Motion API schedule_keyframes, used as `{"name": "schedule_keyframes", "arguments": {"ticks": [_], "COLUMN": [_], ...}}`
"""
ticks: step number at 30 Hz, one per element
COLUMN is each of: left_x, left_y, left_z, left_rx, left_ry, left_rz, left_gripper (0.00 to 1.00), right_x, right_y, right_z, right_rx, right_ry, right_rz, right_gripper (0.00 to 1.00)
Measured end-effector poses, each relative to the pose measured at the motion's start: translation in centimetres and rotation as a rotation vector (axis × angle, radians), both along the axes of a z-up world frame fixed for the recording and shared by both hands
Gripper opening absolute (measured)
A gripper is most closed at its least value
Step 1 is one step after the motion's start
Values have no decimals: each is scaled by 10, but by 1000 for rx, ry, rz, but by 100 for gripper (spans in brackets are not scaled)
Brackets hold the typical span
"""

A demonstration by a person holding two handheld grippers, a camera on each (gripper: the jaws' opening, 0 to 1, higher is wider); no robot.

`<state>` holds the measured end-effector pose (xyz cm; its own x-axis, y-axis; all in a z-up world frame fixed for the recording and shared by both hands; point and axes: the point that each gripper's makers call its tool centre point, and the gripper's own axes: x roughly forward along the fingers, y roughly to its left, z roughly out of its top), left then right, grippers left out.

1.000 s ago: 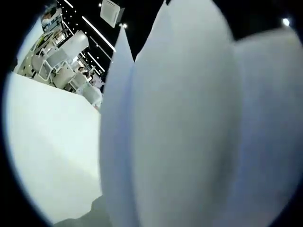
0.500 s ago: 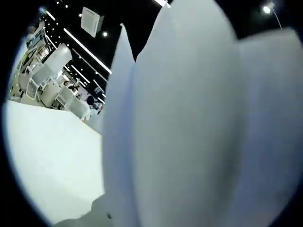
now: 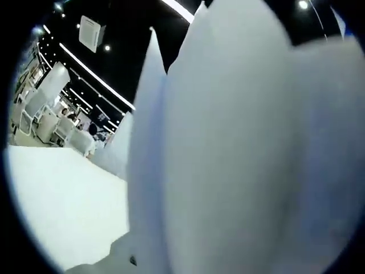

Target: Organize the stack of printing papers by aligning and flattening the scattered papers on the table

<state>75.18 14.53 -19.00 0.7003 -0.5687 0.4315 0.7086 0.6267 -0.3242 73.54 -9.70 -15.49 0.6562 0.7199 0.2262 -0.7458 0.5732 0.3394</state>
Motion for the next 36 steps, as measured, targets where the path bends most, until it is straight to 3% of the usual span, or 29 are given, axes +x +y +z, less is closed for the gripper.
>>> {"name": "schedule_keyframes", "arguments": {"ticks": [4, 11, 19, 23, 30, 36], "left_x": [-6, -13, -21, -25, -38, -57], "left_y": [-7, -16, -28, -39, -60, -89], "left_z": [9, 19, 36, 42, 55, 70], "left_rx": [-19, 27, 63, 105, 147, 226], "left_ry": [-7, -33, -68, -67, -82, -108], "left_rz": [-31, -48, -95, -131, -218, -349], "left_gripper": [6, 6, 6, 6, 6, 6], "right_x": [-9, -19, -25, -30, -35, -42], "right_y": [4, 7, 1, -3, -2, 4], "right_z": [5, 7, 16, 28, 30, 32], "right_rx": [-31, -74, -70, -21, -78, -79], "right_ry": [-13, -18, -19, -17, -40, -40], "right_rz": [52, 98, 155, 202, 221, 268], "right_gripper": [71, 68, 67, 68, 67, 68]}}
